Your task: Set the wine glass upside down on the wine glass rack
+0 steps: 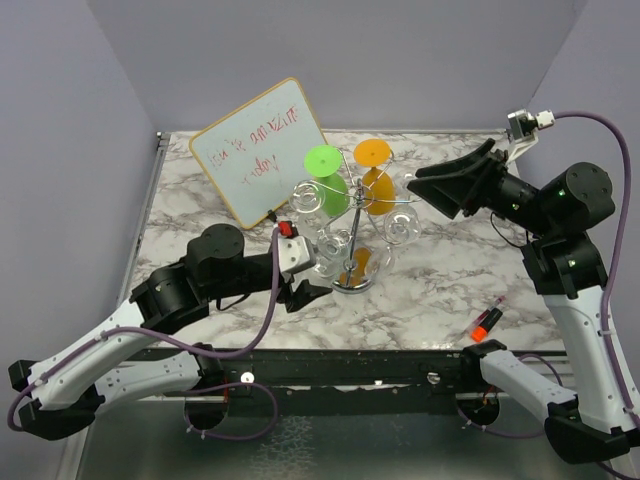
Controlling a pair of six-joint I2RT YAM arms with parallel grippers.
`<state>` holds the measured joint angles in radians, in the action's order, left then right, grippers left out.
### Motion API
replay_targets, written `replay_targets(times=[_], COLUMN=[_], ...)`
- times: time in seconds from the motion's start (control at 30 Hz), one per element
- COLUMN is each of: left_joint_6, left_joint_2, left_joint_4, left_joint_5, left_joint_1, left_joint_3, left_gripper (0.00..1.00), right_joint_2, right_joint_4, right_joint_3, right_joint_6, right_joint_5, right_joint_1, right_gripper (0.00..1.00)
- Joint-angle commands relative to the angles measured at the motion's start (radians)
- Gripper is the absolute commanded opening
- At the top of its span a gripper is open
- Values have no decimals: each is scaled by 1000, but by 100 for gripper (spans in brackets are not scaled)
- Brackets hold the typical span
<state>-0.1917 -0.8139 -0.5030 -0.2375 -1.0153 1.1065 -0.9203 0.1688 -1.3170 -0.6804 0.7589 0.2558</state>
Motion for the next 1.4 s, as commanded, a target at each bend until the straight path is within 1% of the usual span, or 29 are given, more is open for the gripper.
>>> replay_targets(times=[0.0, 0.07, 0.13, 0.2, 0.3, 0.47, 0.53, 0.57, 0.67, 0.73, 0.83, 0.93, 1.1, 1.2, 1.37], left_joint_6=[10, 18, 28, 39, 52, 67, 78, 83, 87, 91, 100, 110, 108, 92, 68], left_joint_2=[-1, -16, -30, -39, -49, -49, -47, -45, -40, -36, -25, -13, -1, 6, 9], left_joint_4=[27, 35, 52, 83, 125, 179, 195, 204, 212, 211, 210, 212, 221, 221, 238], left_joint_5=[-161, -172, -163, -148, -143, -123, -104, -90, -61, -46, -24, -15, -37, -66, -98], left_joint_1=[1, 1, 1, 1, 1, 1, 1, 1, 1, 1, 1, 1, 1, 1, 1], left_joint_3=[-14, -22, -33, -46, -58, -83, -91, -96, -104, -108, -118, -124, -136, -140, -146], left_gripper=[21, 21, 21, 21, 21, 20, 20, 20, 20, 20, 20, 20, 19, 19, 19], right_joint_2=[8, 5, -2, -16, -47, -76, -92, -107, -184, -230, -240, -234, -163, -178, -224], right_joint_4=[11, 13, 10, 38, 144, 188, 205, 231, 329, 359, 328, 334, 276, 337, 438], right_joint_3=[9, 3, 0, -5, -26, -23, -41, -66, -164, -217, -221, -205, -106, -141, -166], right_joint_6=[3, 18, 67, 156, 319, 451, 498, 531, 617, 653, 671, 755, 905, 962, 1018], right_joint_5=[-27, -12, 50, 128, 179, 205, 164, 107, -140, -252, -267, -210, -14, 95, 157], right_joint_1=[3, 3, 3, 3, 3, 22, 82, 130, 312, 396, 416, 425, 450, 452, 487], right_gripper=[68, 68, 67, 66, 66, 69, 69, 70, 70, 70, 70, 71, 76, 80, 84])
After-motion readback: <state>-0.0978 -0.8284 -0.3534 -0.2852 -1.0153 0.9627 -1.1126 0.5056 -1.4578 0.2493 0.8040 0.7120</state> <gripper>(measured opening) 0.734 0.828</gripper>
